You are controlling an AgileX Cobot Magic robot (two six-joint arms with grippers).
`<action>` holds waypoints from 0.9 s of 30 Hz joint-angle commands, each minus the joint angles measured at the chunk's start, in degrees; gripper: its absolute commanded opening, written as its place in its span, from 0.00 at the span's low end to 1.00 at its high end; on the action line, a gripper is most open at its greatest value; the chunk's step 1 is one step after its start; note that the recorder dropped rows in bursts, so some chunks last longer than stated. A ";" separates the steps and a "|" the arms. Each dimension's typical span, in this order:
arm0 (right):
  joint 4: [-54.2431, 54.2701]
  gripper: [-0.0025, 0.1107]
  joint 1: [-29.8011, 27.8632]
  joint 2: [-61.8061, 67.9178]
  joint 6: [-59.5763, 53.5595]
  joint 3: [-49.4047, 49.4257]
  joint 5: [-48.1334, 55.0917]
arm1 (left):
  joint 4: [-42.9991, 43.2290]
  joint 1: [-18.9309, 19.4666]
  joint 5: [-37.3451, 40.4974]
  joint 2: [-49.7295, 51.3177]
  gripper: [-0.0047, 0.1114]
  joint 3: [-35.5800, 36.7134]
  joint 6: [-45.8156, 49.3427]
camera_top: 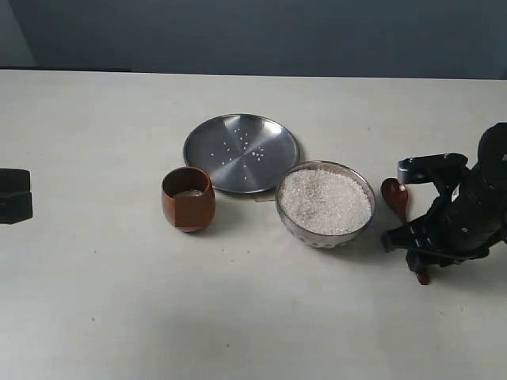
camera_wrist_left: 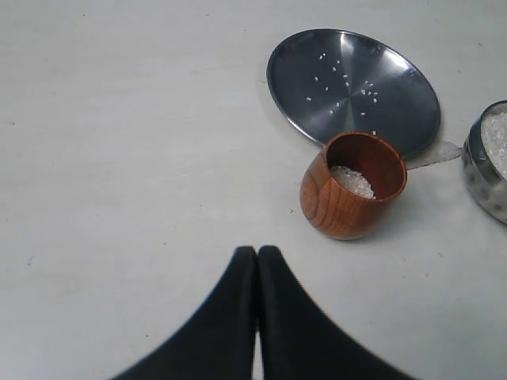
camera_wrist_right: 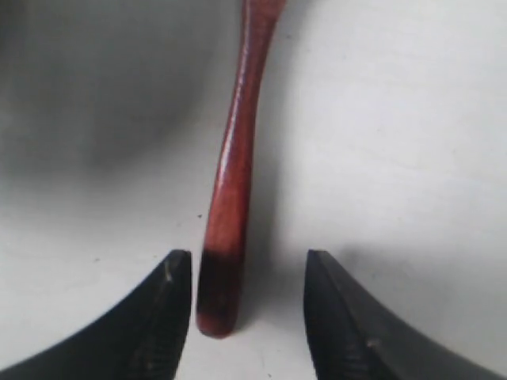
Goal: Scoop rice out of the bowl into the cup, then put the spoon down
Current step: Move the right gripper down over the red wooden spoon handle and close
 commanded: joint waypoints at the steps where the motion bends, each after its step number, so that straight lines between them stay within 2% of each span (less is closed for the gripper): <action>1: 0.03 0.42 0.03 -0.05 0.37 -0.18 0.38 | 0.23 -0.39 0.14 0.08 0.04 -0.08 0.05; 6: 1.74 0.42 0.03 -1.69 1.10 2.76 -5.42 | 0.23 -0.39 0.14 0.08 0.04 -0.08 0.05; 12: 6.06 0.42 0.28 -7.50 1.10 14.01 -26.59 | 0.23 -0.39 0.14 0.08 0.04 -0.08 0.05; 16: 6.74 0.39 3.06 -10.79 1.10 19.76 -37.37 | 0.23 -0.39 0.14 0.08 0.04 -0.08 0.05; 20: 7.04 0.31 5.32 -10.84 1.10 21.51 -40.53 | 0.23 -0.39 0.14 0.08 0.04 -0.08 0.05; 25: 11.56 0.40 5.46 -9.66 1.10 21.51 -40.47 | 0.22 -0.39 0.48 0.08 0.04 -0.08 0.05; 27: 12.36 0.40 5.46 -9.66 1.10 21.51 -40.47 | 0.22 -0.39 0.48 0.08 0.04 -0.08 0.05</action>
